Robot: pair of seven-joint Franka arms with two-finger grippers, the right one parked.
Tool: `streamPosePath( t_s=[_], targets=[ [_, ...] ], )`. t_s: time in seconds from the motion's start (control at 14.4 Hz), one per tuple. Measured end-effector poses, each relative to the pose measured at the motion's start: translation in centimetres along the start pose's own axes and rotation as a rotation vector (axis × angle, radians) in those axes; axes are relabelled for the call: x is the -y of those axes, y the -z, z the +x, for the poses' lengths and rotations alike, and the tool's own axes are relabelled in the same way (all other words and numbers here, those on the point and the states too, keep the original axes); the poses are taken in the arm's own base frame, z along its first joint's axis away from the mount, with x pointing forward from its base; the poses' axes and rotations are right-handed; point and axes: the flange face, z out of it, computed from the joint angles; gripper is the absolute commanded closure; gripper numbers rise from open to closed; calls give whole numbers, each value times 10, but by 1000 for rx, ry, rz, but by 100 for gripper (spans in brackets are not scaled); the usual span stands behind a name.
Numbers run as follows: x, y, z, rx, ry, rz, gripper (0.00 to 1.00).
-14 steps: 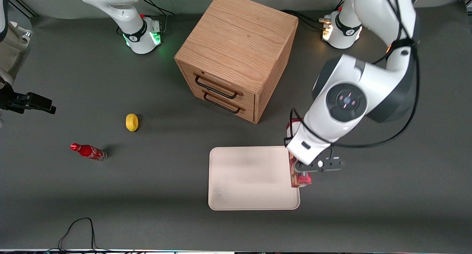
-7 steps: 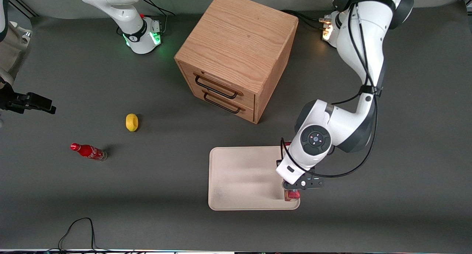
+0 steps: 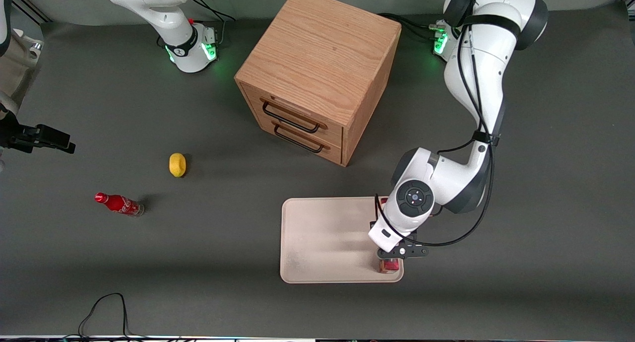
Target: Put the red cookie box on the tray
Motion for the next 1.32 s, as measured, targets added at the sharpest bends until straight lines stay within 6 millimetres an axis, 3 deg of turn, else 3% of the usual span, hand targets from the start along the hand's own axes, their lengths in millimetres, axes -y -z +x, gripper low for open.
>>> streamPosePath(
  t_s=[0.07,0.49,0.69,0.76,0.9,1.18,1.32],
  targets=[
    [0,0,0,0,3,0,3],
    [0,1,2,-9,14,-3,0],
    [4,22,5,-13,24,6,0],
    [6,38,6,-7,27,14,0],
    [12,89,4,-7,34,26,0],
    [29,224,-19,-40,43,22,0],
    [38,280,-39,-51,45,19,0]
  ],
)
